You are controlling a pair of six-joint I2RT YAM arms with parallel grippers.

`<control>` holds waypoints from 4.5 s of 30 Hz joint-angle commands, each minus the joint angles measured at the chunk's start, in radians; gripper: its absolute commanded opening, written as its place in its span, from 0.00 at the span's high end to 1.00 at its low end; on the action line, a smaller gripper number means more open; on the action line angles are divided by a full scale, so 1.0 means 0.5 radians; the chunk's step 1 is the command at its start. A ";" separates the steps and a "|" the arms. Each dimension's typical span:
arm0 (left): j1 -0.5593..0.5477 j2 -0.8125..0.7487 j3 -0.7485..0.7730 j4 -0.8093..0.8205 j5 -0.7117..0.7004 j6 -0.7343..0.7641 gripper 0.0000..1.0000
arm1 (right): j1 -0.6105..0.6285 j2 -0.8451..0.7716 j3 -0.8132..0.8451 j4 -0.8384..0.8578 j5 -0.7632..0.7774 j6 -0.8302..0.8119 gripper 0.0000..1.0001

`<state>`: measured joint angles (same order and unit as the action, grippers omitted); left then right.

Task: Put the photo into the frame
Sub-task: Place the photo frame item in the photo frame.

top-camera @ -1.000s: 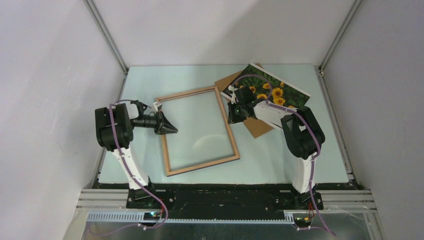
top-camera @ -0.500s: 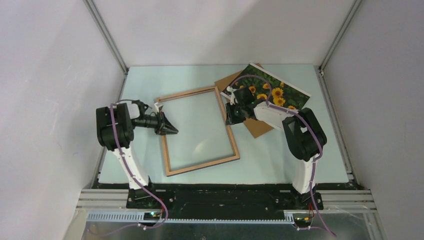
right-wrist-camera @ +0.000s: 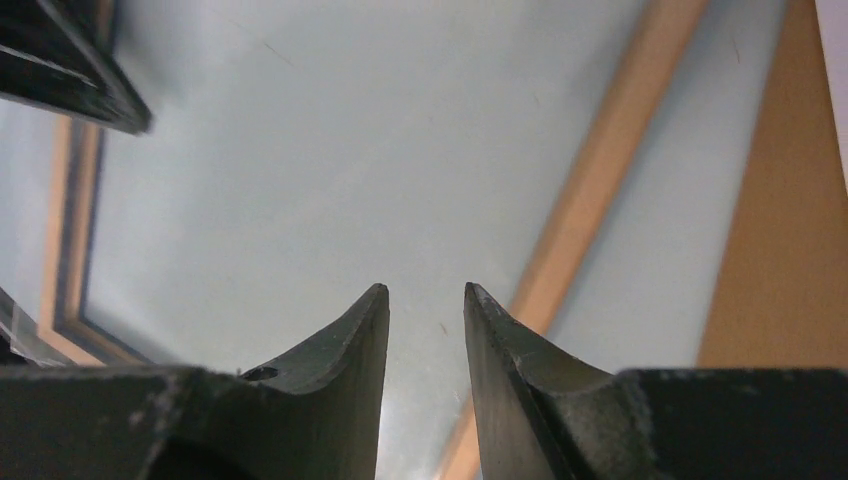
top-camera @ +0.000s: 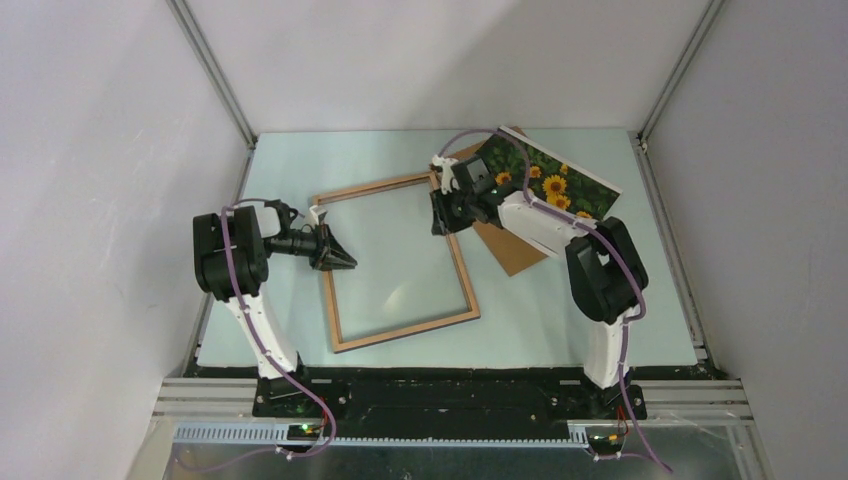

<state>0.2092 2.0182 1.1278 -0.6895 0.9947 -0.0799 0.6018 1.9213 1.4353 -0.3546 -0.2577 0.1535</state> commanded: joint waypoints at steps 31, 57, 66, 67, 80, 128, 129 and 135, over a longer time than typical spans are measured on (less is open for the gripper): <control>-0.027 -0.024 0.048 0.022 -0.020 -0.024 0.77 | 0.438 0.919 1.298 -0.488 -0.060 -0.302 0.62; -0.027 -0.080 0.032 0.022 -0.033 -0.030 0.62 | 0.477 1.069 1.439 -0.579 0.052 -0.301 0.62; -0.016 -0.196 0.002 0.018 -0.121 -0.039 0.51 | 0.451 1.032 1.387 -0.571 0.051 -0.302 0.62; -0.015 -0.209 -0.002 0.014 -0.130 -0.039 0.50 | 0.449 1.029 1.377 -0.569 0.050 -0.302 0.62; 0.020 -0.406 -0.022 -0.117 -0.282 0.014 0.45 | 0.432 0.978 1.308 -0.538 0.033 -0.301 0.62; 0.220 -0.461 0.148 -0.433 -0.596 0.338 0.44 | 0.096 0.225 0.508 -0.448 0.161 -0.301 0.33; 0.220 -0.457 0.150 -0.434 -0.592 0.335 0.44 | 0.065 0.213 0.458 -0.438 0.168 -0.326 0.33; 0.220 -0.476 0.155 -0.436 -0.563 0.327 0.44 | -0.033 0.167 0.326 -0.418 0.166 -0.355 0.30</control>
<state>0.3138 1.7935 1.1728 -0.9039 0.6800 0.0792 0.5961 2.0716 1.6192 -0.5930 -0.1841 -0.0010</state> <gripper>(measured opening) 0.562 0.692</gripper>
